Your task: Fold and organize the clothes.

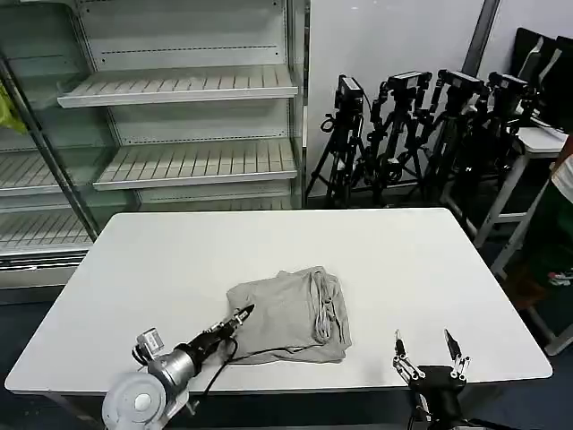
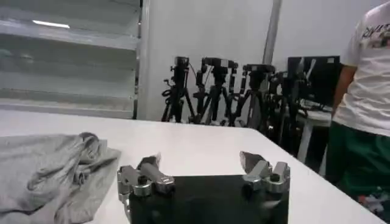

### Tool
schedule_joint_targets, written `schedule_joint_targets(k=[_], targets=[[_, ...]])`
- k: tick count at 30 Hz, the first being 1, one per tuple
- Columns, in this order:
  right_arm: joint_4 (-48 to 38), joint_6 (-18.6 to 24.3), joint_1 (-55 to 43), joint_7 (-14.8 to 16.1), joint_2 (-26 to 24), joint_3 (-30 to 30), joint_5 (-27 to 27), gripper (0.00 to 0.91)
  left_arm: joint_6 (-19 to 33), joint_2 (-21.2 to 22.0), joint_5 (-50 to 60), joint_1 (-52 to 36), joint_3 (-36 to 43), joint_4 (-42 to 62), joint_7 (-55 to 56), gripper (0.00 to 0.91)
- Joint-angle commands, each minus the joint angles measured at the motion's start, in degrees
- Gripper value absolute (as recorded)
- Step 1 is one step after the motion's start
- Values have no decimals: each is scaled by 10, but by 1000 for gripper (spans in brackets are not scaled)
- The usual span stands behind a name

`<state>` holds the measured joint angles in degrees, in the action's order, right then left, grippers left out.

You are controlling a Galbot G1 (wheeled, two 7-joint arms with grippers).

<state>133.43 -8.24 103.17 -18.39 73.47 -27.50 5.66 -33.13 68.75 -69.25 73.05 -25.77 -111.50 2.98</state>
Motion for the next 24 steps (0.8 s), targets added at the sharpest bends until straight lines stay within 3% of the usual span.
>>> schedule_joint_targets(k=[1,9,14,21,24], targets=[[2,0,1,0,2,1,-1,907,4,-3,-32,-7,-21,-19,12,20],[3,-2,-6,-1,0,0,3,907,1,-27,-113,17,-98,-53,36,20],[1,-3,-17,-1,-4,1,12,907,0,-74,-186,40,-221,-42,59,20],[-8,-8,-47,-1,-12,7,30,907,-2,-219,-218,55,-410,16,62,20],[-14,-8,-57,-1,-15,10,36,907,-1,-291,-164,62,-437,29,31,20]])
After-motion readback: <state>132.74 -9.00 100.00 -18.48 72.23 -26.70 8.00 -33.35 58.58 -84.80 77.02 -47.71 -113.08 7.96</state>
